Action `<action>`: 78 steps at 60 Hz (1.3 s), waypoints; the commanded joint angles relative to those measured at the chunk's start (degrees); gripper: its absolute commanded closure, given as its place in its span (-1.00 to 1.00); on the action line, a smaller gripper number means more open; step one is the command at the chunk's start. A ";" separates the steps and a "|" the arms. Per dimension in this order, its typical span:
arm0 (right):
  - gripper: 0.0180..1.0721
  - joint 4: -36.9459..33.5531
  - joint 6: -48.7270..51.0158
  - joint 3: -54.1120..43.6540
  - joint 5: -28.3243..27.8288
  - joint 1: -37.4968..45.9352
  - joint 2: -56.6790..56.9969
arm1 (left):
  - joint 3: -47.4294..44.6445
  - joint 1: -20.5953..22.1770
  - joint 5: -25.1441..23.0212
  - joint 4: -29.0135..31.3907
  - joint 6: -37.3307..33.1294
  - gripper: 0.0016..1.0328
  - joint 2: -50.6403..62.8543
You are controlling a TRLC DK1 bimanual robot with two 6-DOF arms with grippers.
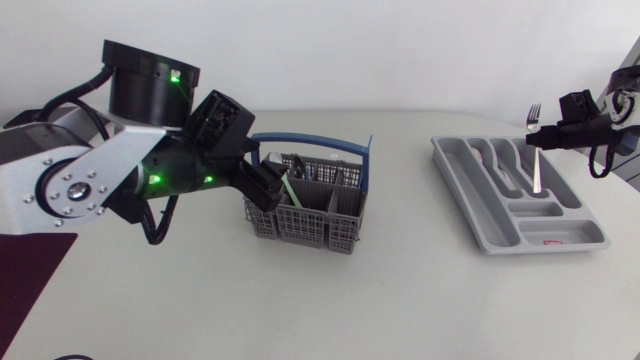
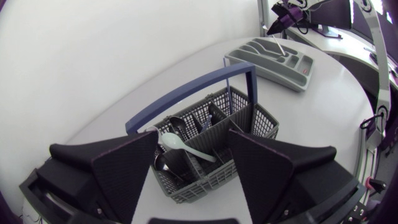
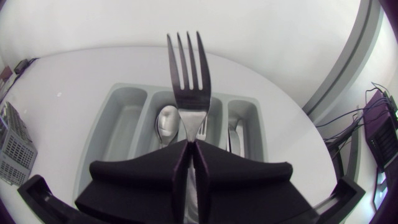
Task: Unload the cutlery basket into the drawer organizer.
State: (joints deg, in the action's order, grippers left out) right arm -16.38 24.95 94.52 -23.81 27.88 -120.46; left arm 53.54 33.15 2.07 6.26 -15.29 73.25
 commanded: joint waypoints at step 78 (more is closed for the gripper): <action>-0.26 6.54 -1.66 -11.99 5.44 -3.53 6.38 | -3.44 -1.07 0.92 0.86 -2.73 -0.51 -1.36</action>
State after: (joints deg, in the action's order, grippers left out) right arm -12.16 23.62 88.53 -18.33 25.39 -120.29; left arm 51.35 32.62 3.62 7.51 -16.67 72.38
